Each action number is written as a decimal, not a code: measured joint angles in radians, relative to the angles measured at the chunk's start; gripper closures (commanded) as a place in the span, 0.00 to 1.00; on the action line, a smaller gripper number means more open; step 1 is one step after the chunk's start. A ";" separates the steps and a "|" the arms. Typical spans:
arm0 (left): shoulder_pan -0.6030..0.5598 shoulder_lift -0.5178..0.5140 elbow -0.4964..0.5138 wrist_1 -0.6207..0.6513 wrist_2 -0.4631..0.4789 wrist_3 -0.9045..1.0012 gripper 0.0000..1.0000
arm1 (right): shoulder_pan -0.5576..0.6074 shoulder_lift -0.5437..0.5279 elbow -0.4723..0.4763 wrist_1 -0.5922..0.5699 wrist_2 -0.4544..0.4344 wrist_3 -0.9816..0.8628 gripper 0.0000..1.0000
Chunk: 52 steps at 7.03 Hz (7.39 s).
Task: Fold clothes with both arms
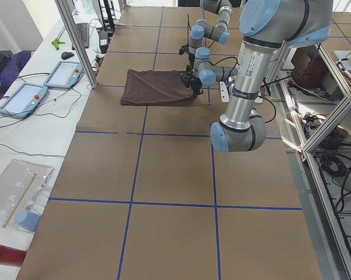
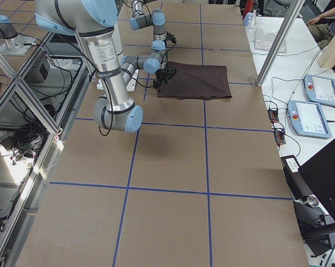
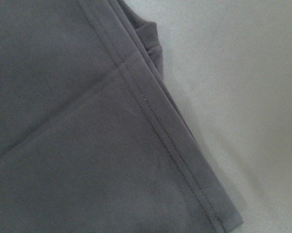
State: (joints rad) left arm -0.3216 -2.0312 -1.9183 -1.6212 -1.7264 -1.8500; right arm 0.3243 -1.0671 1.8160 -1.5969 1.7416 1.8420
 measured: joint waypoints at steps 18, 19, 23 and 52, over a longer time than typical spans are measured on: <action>-0.011 0.005 -0.023 0.007 -0.004 0.000 1.00 | 0.020 -0.012 0.036 0.053 0.017 -0.026 1.00; -0.005 0.013 -0.053 0.013 -0.004 0.000 1.00 | 0.025 -0.024 0.078 0.059 0.041 -0.028 1.00; 0.092 0.047 -0.317 0.236 -0.010 -0.002 1.00 | 0.026 -0.105 0.255 0.063 0.130 -0.030 1.00; -1.130 0.375 0.395 -0.326 -0.532 1.913 0.00 | 1.201 -0.413 -0.206 -0.076 0.612 -2.013 0.00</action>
State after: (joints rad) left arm -1.4520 -1.6560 -1.5231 -1.9473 -2.2588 0.0632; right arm 1.5258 -1.4804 1.6095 -1.6732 2.3533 -0.1707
